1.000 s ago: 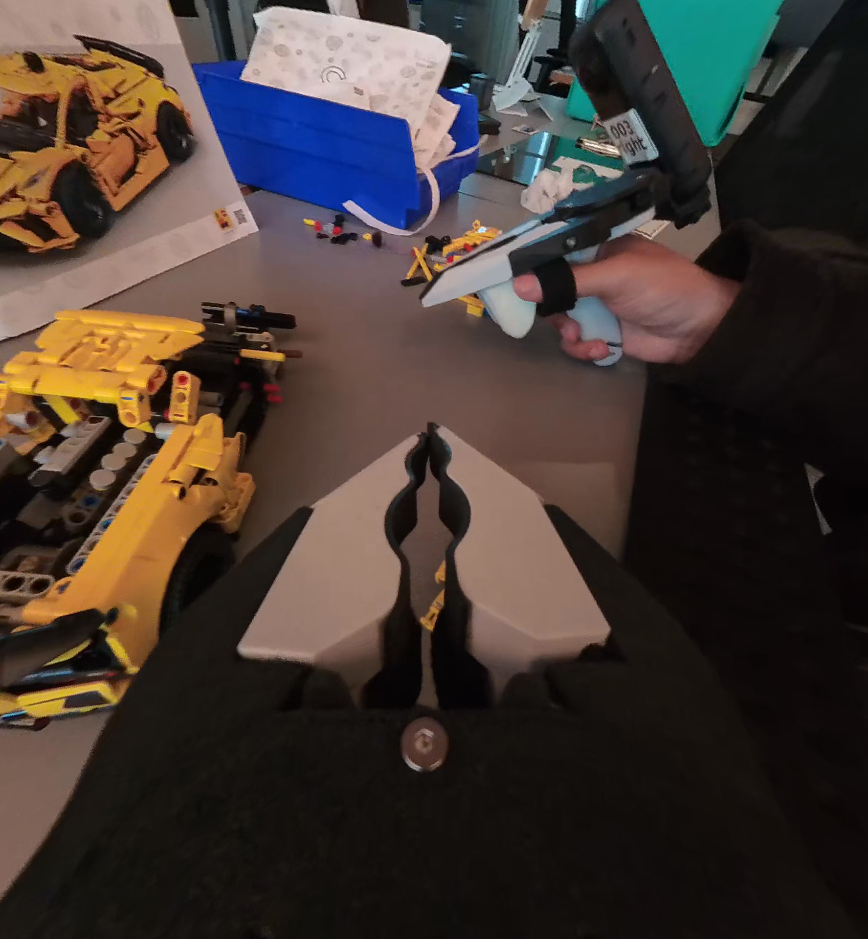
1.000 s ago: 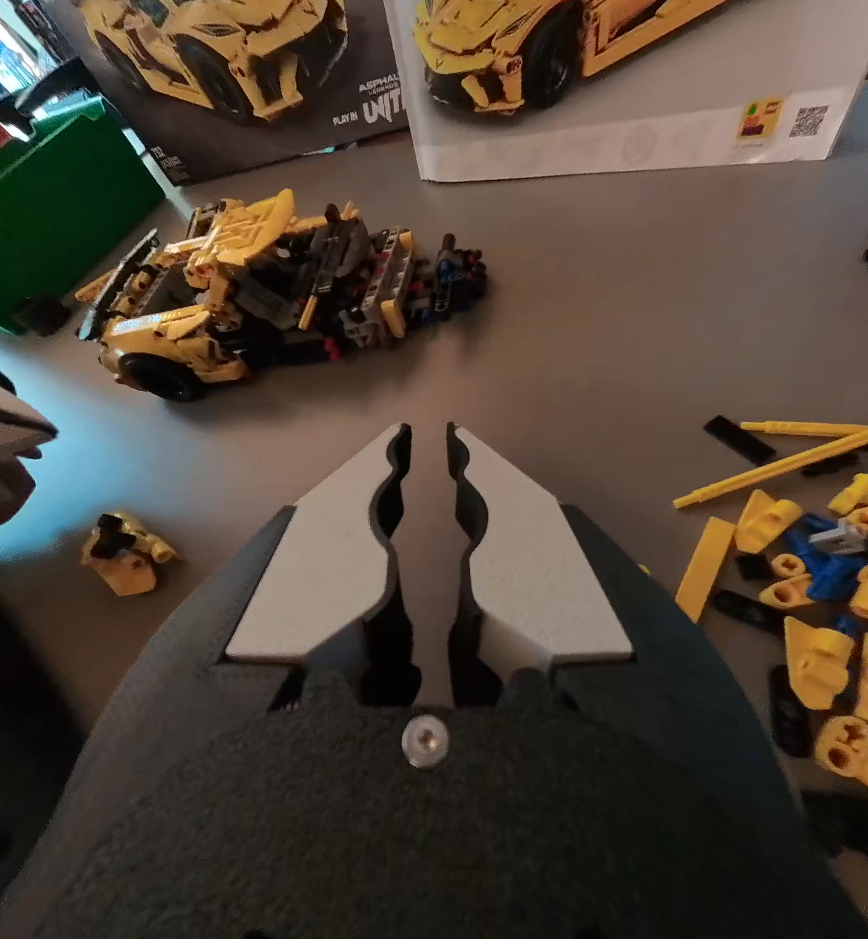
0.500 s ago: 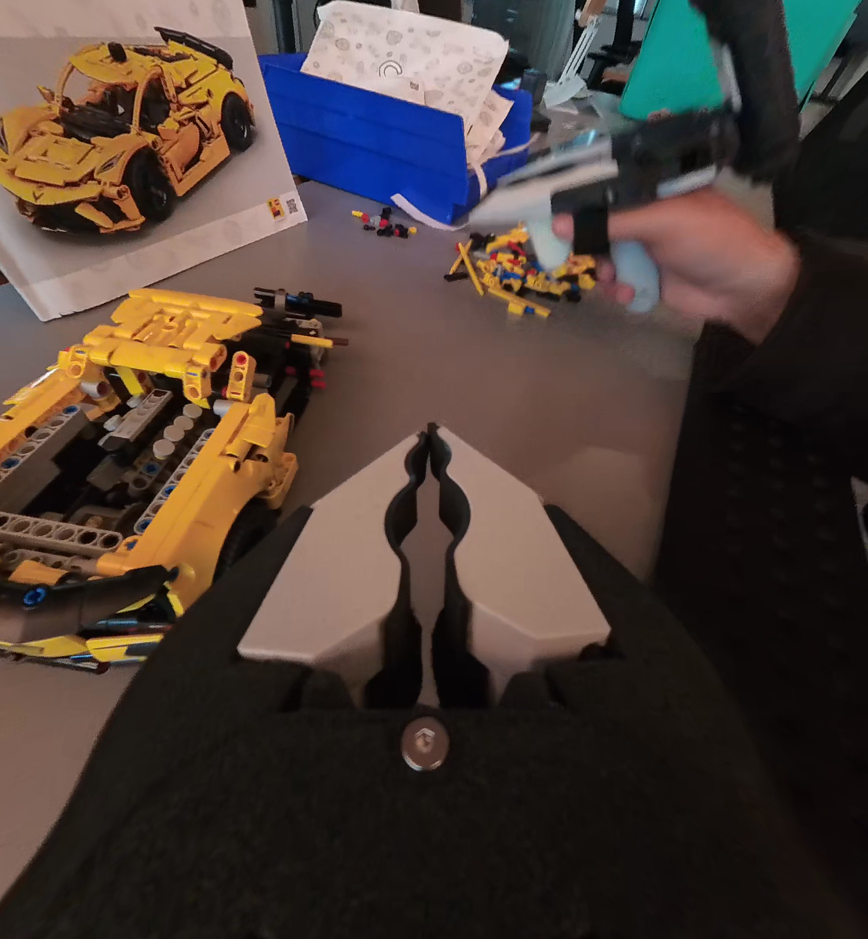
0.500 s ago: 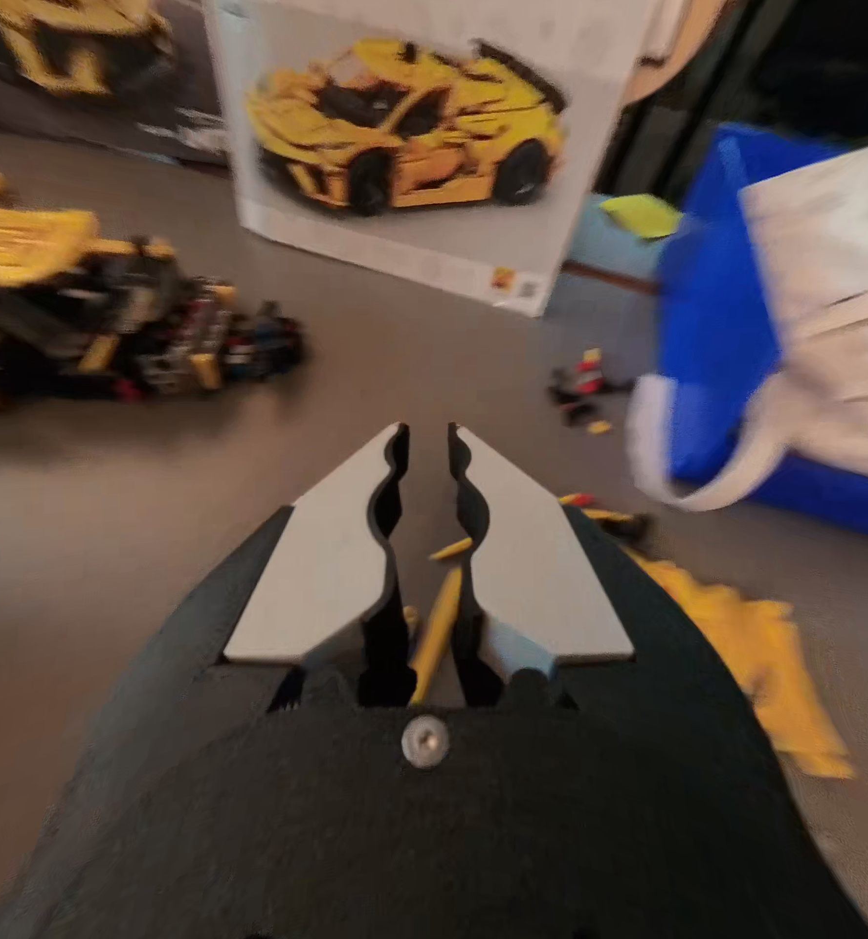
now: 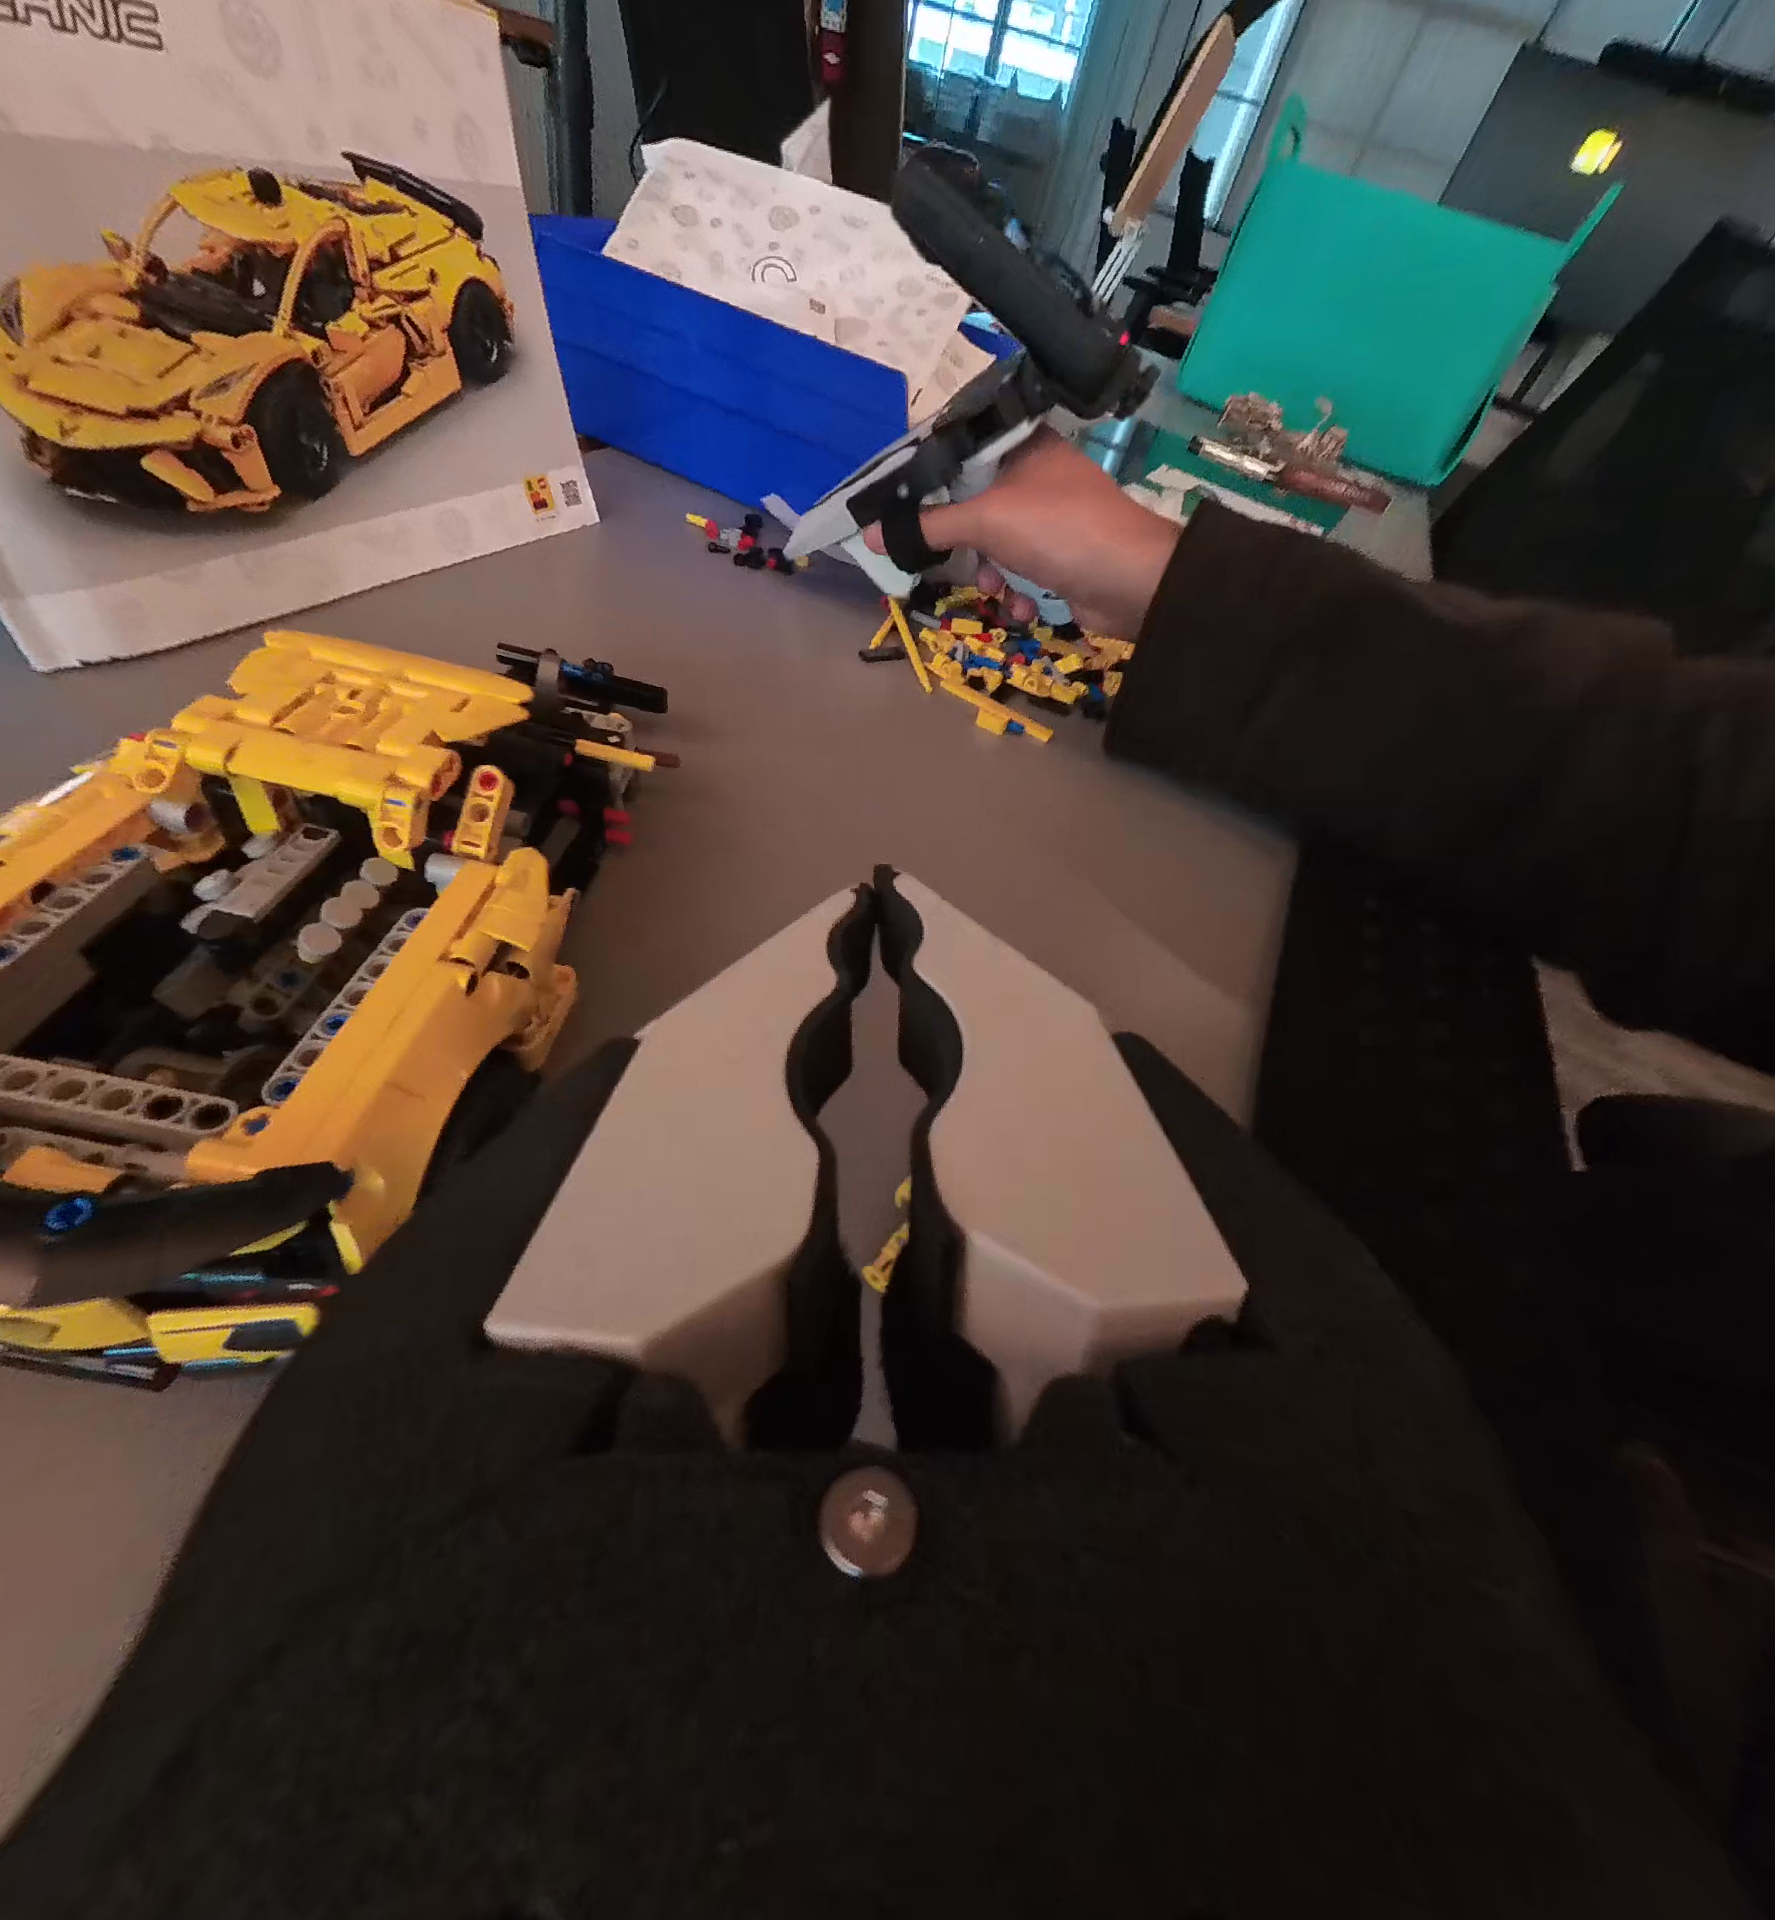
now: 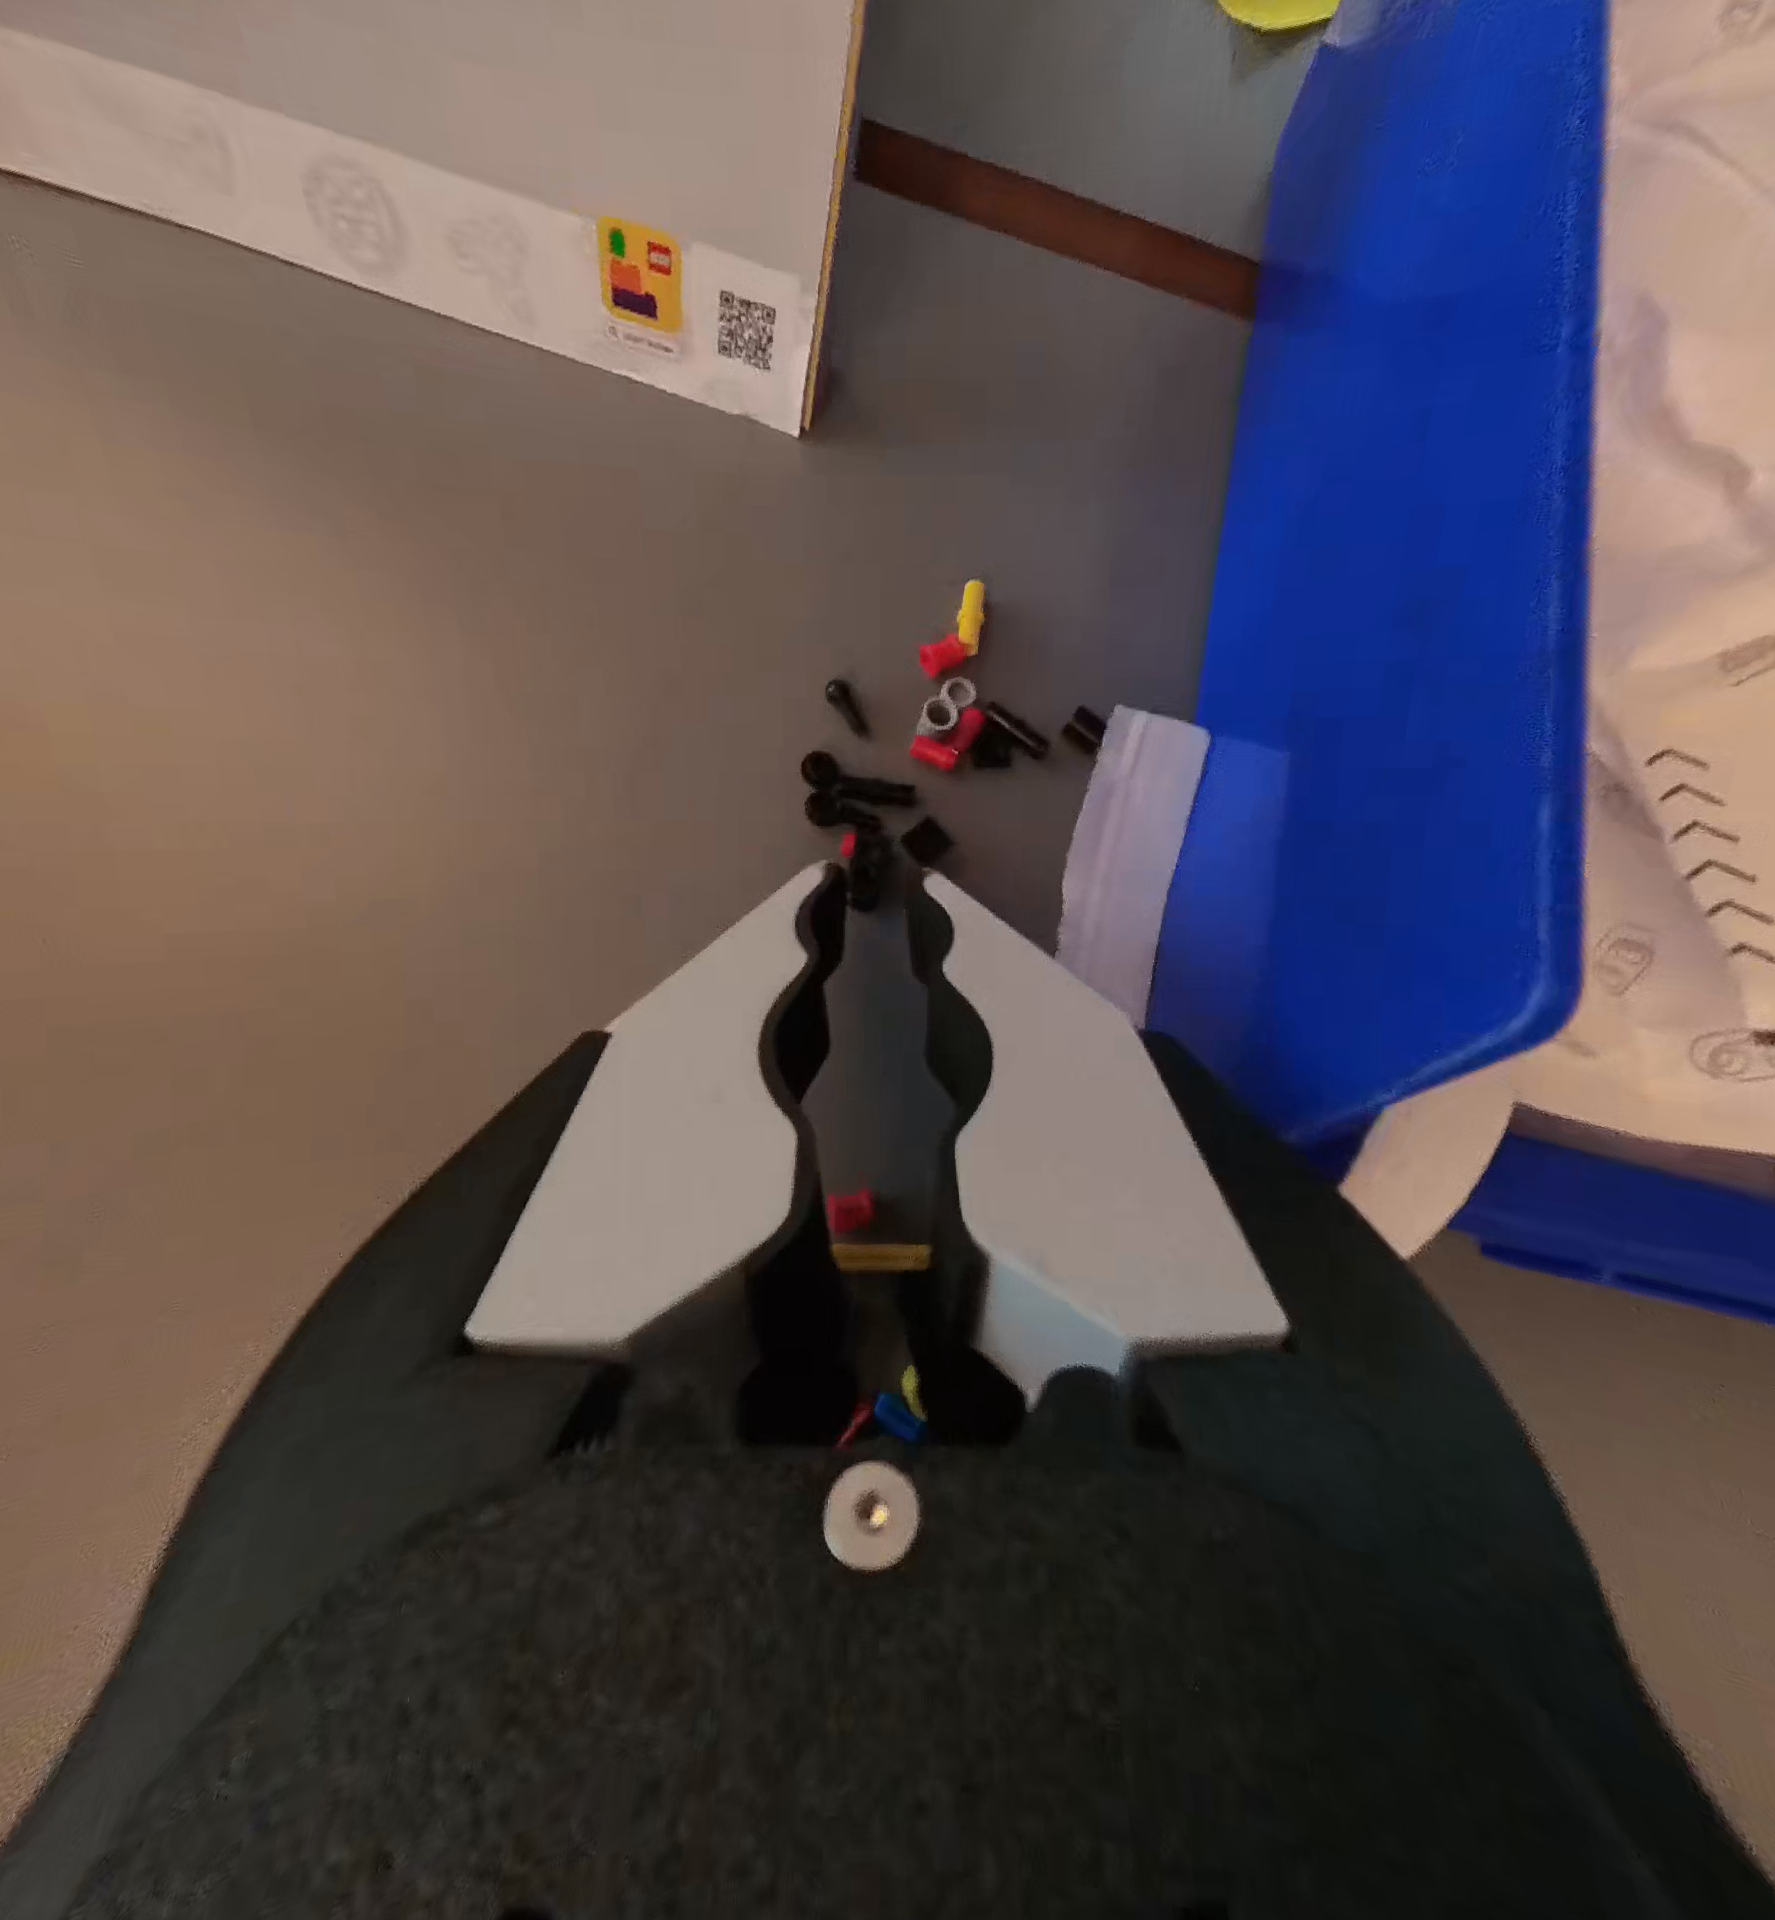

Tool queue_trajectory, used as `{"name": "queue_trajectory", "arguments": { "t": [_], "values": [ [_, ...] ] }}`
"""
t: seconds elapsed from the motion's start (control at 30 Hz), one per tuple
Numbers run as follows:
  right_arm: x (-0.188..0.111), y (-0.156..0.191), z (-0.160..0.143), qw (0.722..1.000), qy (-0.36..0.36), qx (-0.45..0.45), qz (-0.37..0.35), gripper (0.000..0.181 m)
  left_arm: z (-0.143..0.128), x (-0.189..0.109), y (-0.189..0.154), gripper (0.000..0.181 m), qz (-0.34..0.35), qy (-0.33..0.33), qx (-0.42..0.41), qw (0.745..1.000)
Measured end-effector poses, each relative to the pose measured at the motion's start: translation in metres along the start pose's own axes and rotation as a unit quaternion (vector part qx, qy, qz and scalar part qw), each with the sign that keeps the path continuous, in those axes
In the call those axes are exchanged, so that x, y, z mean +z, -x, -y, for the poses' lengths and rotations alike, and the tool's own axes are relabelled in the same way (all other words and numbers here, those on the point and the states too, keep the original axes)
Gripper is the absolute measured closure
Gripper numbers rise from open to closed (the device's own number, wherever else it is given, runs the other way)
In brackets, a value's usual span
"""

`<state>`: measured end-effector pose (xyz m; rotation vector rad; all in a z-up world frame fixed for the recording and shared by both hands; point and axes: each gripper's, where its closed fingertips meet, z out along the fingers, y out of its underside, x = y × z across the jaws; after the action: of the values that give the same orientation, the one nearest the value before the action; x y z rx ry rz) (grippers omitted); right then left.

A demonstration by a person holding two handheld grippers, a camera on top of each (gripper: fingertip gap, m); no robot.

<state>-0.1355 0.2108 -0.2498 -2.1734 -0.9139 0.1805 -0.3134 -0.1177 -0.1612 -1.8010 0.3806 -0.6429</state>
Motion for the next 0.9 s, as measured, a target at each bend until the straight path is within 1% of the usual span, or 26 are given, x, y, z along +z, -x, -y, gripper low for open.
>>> {"name": "queue_trajectory", "arguments": {
  "t": [0.07,0.2,0.23,0.27,0.33,0.37,0.4,0.43,0.47,0.5,0.53,0.57,0.6,0.63,0.67,0.7,0.73,0.77,0.87,0.9],
  "values": [
    [0.004,0.002,-0.003,1.0,0.012,-0.02,-0.005,0.168,0.0,0.0,0.001,0.18,-0.003,-0.001,-0.014,1.0],
    [0.007,0.006,-0.004,1.0,0.017,-0.026,-0.003,0.165,0.002,-0.002,0.005,0.169,-0.009,-0.009,-0.049,0.999],
    [0.007,0.007,-0.004,0.999,0.02,-0.026,-0.003,0.166,0.003,-0.002,0.005,0.164,-0.014,-0.013,-0.062,0.998],
    [0.008,0.006,-0.005,0.999,0.027,-0.028,-0.006,0.174,0.005,-0.003,0.004,0.158,-0.022,-0.018,-0.075,0.997],
    [0.009,0.006,-0.004,0.999,0.03,-0.038,-0.01,0.175,0.007,-0.002,0.003,0.153,-0.035,-0.027,-0.103,0.994],
    [0.007,0.01,-0.004,0.998,0.033,-0.051,-0.001,0.175,0.007,-0.001,0.004,0.146,-0.037,-0.025,-0.122,0.992],
    [0.002,0.021,0.001,0.997,0.02,-0.07,0.018,0.175,0.005,0.001,0.002,0.137,-0.045,-0.016,-0.142,0.989],
    [-0.008,0.037,0.011,0.995,-0.013,-0.096,0.036,0.175,0.003,0.003,-0.002,0.13,-0.063,-0.006,-0.158,0.985],
    [-0.019,0.055,0.021,0.99,-0.047,-0.127,0.044,0.175,0.003,0.003,-0.006,0.129,-0.08,-0.002,-0.171,0.982],
    [-0.034,0.08,0.029,0.98,-0.08,-0.169,0.062,0.175,0.006,0.002,-0.006,0.129,-0.087,-0.006,-0.182,0.979],
    [-0.054,0.12,0.039,0.958,-0.133,-0.23,0.105,0.175,0.01,0.0,-0.003,0.13,-0.085,-0.018,-0.189,0.978],
    [-0.08,0.164,0.045,0.922,-0.196,-0.301,0.146,0.175,0.014,-0.003,0.002,0.13,-0.075,-0.031,-0.192,0.978],
    [-0.105,0.203,0.047,0.881,-0.252,-0.364,0.166,0.176,0.016,-0.006,0.009,0.13,-0.063,-0.04,-0.192,0.979],
    [-0.125,0.232,0.05,0.853,-0.293,-0.399,0.166,0.176,0.017,-0.009,0.014,0.131,-0.054,-0.046,-0.188,0.98],
    [-0.141,0.259,0.049,0.831,-0.315,-0.421,0.18,0.176,0.017,-0.011,0.017,0.135,-0.051,-0.047,-0.183,0.981],
    [-0.155,0.283,0.046,0.812,-0.331,-0.437,0.198,0.176,0.017,-0.013,0.018,0.145,-0.054,-0.046,-0.18,0.981],
    [-0.164,0.3,0.043,0.796,-0.347,-0.452,0.206,0.176,0.017,-0.014,0.02,0.153,-0.057,-0.047,-0.181,0.981],
    [-0.172,0.313,0.041,0.779,-0.363,-0.467,0.207,0.176,0.018,-0.016,0.022,0.158,-0.061,-0.053,-0.187,0.979],
    [-0.19,0.336,0.036,0.739,-0.406,-0.498,0.206,0.176,0.022,-0.019,0.019,0.156,-0.088,-0.065,-0.21,0.972],
    [-0.194,0.342,0.033,0.73,-0.412,-0.502,0.213,0.176,0.022,-0.019,0.016,0.156,-0.099,-0.062,-0.212,0.97]
  ]
}}
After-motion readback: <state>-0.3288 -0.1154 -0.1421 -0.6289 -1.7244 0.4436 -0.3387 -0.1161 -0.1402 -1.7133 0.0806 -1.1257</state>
